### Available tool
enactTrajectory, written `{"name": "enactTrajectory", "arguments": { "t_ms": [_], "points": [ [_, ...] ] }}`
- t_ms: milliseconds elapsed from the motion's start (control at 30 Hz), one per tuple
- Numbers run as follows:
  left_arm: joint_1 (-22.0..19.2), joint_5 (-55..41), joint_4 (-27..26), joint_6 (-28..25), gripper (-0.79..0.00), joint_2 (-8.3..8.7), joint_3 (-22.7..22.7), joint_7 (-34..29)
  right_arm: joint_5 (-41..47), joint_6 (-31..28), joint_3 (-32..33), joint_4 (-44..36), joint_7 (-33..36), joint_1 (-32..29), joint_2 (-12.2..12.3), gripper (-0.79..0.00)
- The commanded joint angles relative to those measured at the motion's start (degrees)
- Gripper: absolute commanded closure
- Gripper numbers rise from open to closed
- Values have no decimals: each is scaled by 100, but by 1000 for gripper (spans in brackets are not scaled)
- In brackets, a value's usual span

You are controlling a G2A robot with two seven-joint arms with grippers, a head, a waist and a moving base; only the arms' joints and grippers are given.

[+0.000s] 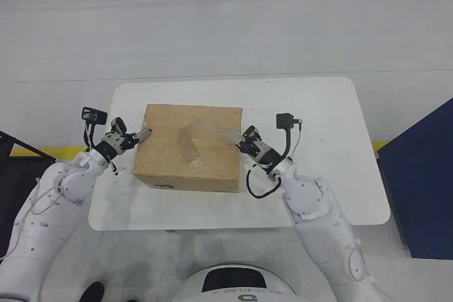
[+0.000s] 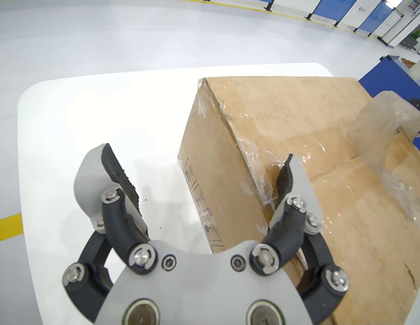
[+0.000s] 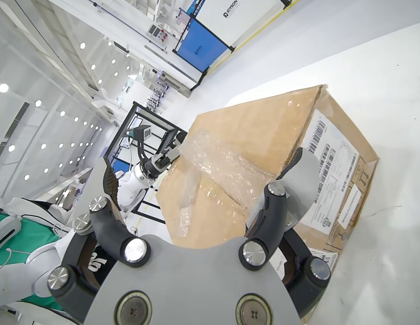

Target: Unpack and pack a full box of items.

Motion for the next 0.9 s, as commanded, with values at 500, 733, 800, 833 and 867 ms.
{"name": "enactTrajectory", "arguments": {
  "t_ms": [500, 733, 800, 833, 867],
  "points": [
    [-129, 20, 89, -74, -785, -81, -34, -81, 538, 212, -484, 537, 381, 716, -52, -785],
    [-135, 21, 84, -38, -785, -114, -48, -94, 1046, -25, -541, 871, 471, 920, -69, -785],
    [-143, 26, 81, -26, -785, -125, -42, -101, 1231, -292, -536, 896, 428, 915, -70, -785],
    [-145, 22, 78, -14, -785, -132, -38, -96, 1274, -439, -500, 899, 385, 898, -63, -785],
    [-147, 27, 72, -2, -785, -140, -31, -95, 1214, -605, -435, 862, 249, 856, -50, -785]
  ]
}}
